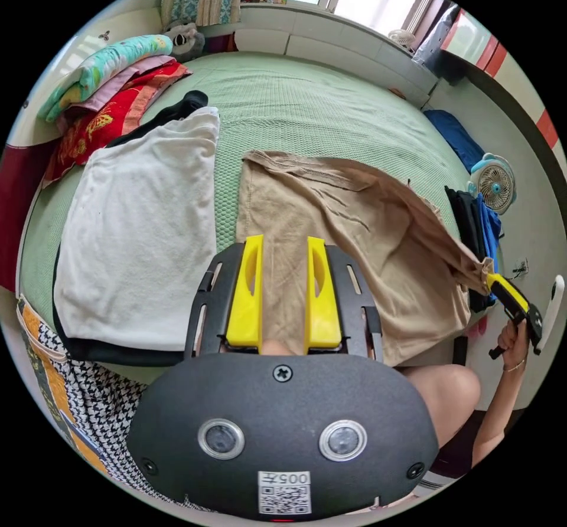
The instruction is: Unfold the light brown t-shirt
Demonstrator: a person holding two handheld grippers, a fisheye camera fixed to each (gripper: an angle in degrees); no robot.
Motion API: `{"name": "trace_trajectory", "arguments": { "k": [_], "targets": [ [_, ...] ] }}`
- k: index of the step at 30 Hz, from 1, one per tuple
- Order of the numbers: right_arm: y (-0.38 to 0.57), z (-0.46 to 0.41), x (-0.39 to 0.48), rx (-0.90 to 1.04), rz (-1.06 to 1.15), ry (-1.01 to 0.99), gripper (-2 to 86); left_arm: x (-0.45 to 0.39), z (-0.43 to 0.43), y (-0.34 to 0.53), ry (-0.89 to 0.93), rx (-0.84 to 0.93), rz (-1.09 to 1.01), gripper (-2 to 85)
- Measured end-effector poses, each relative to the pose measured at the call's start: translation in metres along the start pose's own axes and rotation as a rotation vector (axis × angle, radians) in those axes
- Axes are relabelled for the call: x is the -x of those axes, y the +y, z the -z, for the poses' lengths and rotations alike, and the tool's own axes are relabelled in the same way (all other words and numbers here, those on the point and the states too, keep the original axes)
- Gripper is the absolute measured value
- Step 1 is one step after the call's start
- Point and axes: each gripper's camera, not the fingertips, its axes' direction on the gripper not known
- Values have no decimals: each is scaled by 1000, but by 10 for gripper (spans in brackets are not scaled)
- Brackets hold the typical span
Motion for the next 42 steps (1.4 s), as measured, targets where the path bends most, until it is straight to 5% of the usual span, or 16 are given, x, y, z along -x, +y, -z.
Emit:
{"name": "trace_trajectory", "arguments": {
  "k": [8, 19, 27, 42],
  "targets": [
    [94, 2, -34, 149, -92, 80, -16, 13, 56, 29, 24, -40, 32, 125],
    [104, -13, -15, 186, -85, 148, -16, 14, 87, 5, -35, -101, 41, 130],
    [114, -6, -16, 189, -126, 121, -16, -11, 91, -10, -96, 19, -35, 27],
    [160, 122, -5, -33, -120, 74, -16, -40, 291, 76, -74, -100, -157, 4]
  ]
}}
